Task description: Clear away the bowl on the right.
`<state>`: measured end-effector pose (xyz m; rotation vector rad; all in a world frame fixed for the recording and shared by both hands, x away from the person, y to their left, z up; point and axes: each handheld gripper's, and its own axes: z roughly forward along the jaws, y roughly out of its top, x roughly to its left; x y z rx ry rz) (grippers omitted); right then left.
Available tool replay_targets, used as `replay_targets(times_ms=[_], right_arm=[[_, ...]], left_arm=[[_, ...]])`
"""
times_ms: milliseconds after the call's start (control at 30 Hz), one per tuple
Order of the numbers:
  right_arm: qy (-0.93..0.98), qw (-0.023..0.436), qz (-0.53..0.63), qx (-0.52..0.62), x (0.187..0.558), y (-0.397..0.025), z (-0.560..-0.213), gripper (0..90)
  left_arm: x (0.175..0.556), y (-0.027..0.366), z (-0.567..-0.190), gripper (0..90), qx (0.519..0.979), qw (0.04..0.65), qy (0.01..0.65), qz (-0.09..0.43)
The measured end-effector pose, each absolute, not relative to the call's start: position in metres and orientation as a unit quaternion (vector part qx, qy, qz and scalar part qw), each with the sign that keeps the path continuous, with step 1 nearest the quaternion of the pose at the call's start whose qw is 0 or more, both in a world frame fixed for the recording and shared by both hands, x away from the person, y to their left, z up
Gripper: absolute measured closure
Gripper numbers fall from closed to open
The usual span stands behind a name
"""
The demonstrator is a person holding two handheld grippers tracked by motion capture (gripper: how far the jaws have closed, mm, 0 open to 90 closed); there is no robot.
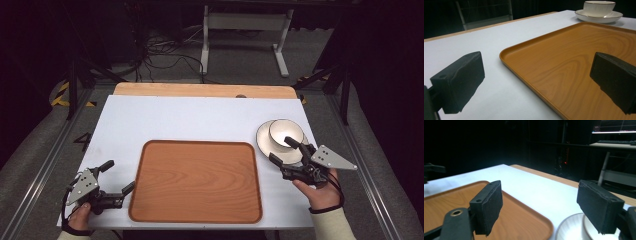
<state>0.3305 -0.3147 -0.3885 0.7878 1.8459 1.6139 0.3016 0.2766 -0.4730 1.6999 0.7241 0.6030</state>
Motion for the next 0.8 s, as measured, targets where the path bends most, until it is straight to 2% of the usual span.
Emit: replay_targets(times_ms=[800], right_arm=[[0.682,0.297,0.582,0.329,0.375,-0.344,-0.363,21.9]], left_arm=[[0.302,0.276,-0.473,0.2,0.723,0.563,0.309,0.255]])
